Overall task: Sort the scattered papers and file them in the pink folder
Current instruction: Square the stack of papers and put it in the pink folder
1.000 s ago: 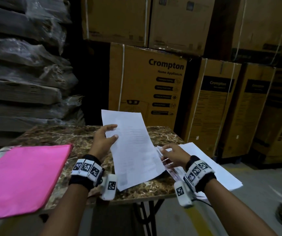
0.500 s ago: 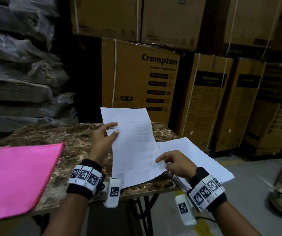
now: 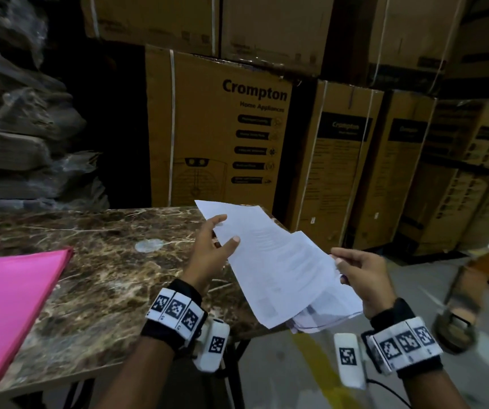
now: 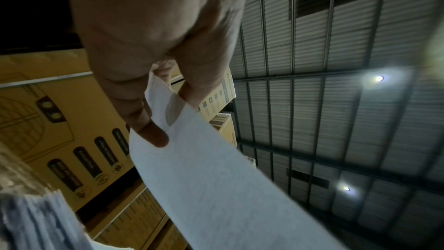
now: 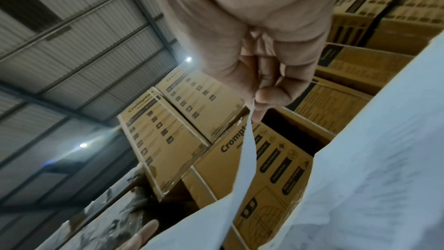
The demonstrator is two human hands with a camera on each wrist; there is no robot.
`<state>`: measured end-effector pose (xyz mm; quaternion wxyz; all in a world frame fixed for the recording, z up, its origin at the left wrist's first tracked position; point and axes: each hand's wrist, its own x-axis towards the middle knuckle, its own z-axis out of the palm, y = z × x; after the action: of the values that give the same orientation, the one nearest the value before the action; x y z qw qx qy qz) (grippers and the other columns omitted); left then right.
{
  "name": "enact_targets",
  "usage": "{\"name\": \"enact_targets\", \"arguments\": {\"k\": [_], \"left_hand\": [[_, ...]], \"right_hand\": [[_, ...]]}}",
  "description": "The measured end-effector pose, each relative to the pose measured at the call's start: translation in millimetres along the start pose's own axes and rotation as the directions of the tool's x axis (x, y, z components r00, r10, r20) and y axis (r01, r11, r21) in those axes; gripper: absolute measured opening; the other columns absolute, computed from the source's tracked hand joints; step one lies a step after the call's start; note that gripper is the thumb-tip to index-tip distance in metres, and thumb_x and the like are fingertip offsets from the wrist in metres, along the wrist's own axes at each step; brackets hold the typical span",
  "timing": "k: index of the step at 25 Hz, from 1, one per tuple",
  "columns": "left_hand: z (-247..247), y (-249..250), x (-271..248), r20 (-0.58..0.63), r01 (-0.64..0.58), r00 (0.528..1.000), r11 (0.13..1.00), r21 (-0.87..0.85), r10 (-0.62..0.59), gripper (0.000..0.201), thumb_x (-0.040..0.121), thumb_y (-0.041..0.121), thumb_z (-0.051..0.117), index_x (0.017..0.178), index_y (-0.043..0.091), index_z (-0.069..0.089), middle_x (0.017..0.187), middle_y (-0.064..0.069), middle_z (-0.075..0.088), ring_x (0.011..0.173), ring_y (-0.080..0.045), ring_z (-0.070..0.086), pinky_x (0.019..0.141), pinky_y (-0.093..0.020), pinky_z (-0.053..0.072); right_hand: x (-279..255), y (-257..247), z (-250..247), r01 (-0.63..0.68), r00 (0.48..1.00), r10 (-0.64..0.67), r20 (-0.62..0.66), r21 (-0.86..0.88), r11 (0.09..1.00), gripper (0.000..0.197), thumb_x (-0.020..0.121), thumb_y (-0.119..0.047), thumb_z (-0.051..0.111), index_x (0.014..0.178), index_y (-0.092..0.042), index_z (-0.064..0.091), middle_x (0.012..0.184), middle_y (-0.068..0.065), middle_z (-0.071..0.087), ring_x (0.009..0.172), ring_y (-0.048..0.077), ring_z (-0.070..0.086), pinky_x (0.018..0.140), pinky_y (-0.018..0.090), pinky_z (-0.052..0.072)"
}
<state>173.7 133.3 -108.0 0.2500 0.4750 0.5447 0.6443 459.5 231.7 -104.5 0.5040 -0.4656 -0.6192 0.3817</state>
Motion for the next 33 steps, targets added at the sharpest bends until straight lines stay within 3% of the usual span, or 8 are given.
{"name": "enact_targets", "arguments": {"k": [2,6,9,12,15,22,27,33], "left_hand": [[16.5,3.5,1.0,0.043,0.015,0.999,0.999,0.041,-0.017,0.055,0.094,0.021,0.069,0.142,0.031,0.042,0.144,0.0,0.042,0.114,-0.017,0.059,0.087,-0.035,0.058],[41.0,-15.7,-1.0,0.163,0.063,0.982,0.974,0.219,-0.1,0.087,0.089,0.035,0.071,0.156,0.024,0.016,0.153,0.0,0.032,0.135,-0.03,0.044,0.104,-0.054,0.047],[50.1,-34.9,-6.9,0.148,0.118,0.97,0.906,0.406,-0.192,0.106,0.079,0.048,0.072,0.158,0.025,0.005,0.159,-0.006,0.031,0.14,-0.033,0.038,0.108,-0.054,0.042],[59.6,-48.5,-16.6,0.132,0.084,0.974,0.837,0.541,-0.183,0.107,0.079,0.056,0.07,0.158,0.027,0.004,0.157,-0.005,0.037,0.138,-0.03,0.042,0.106,-0.051,0.043],[71.9,-48.4,-32.1,0.192,0.05,0.957,0.779,0.625,-0.215,0.097,0.085,0.058,0.065,0.158,0.027,0.01,0.154,-0.002,0.042,0.136,-0.026,0.045,0.106,-0.046,0.042],[88.4,-47.1,-53.2,0.241,-0.006,0.92,0.602,0.798,-0.31,0.089,0.081,0.081,0.034,0.156,0.036,0.015,0.164,0.003,0.018,0.15,-0.02,0.014,0.117,-0.045,0.015],[92.7,-52.2,-58.6,0.234,-0.037,0.942,0.615,0.788,-0.242,0.107,0.063,0.091,0.011,0.157,0.038,0.006,0.164,0.009,0.01,0.15,-0.015,0.008,0.112,-0.047,0.007],[89.1,-49.1,-55.8,0.256,-0.012,0.918,0.625,0.781,-0.303,0.098,0.071,0.086,0.02,0.156,0.038,0.011,0.165,0.011,0.009,0.151,-0.014,0.005,0.115,-0.047,0.003]], "right_hand": [[7.3,13.8,-11.9,-0.007,0.998,0.004,-0.058,-0.056,0.998,0.022,0.093,0.0,0.063,0.113,-0.004,0.071,0.102,0.01,0.073,0.073,0.016,0.06,0.061,0.028,0.047],[9.3,48.3,-21.9,-0.026,0.996,0.004,-0.094,-0.236,0.971,0.021,0.09,-0.002,0.064,0.108,-0.004,0.074,0.096,0.009,0.074,0.079,0.018,0.066,0.076,0.032,0.054],[3.8,61.6,-24.8,0.01,0.989,-0.058,-0.138,-0.326,0.945,0.021,0.091,-0.005,0.063,0.107,-0.007,0.076,0.097,0.007,0.075,0.091,0.023,0.069,0.086,0.033,0.055],[-2.7,67.5,-26.9,0.034,0.97,-0.12,-0.213,-0.369,0.929,0.022,0.091,-0.006,0.061,0.107,-0.007,0.076,0.098,0.007,0.075,0.09,0.022,0.068,0.083,0.026,0.049],[-9.1,72.3,-27.1,0.059,0.964,-0.166,-0.209,-0.438,0.897,0.024,0.091,-0.006,0.059,0.108,-0.011,0.076,0.102,0.007,0.075,0.092,0.025,0.068,0.083,0.03,0.053],[-6.3,60.3,-31.8,0.04,0.978,-0.166,-0.127,-0.664,0.747,0.024,0.093,-0.021,0.061,0.115,-0.017,0.072,0.11,0.005,0.07,0.106,0.03,0.059,0.087,0.035,0.05],[25.2,61.4,-34.6,-0.112,0.978,0.205,0.051,-0.696,0.709,0.058,0.09,-0.049,0.063,0.14,-0.022,0.051,0.137,0.005,0.058,0.123,0.031,0.053,0.099,0.039,0.045],[24.2,60.1,-36.7,-0.089,0.98,0.183,0.072,-0.67,0.737,0.058,0.085,-0.04,0.073,0.137,-0.026,0.052,0.137,0.001,0.058,0.12,0.026,0.056,0.094,0.036,0.047]]}}
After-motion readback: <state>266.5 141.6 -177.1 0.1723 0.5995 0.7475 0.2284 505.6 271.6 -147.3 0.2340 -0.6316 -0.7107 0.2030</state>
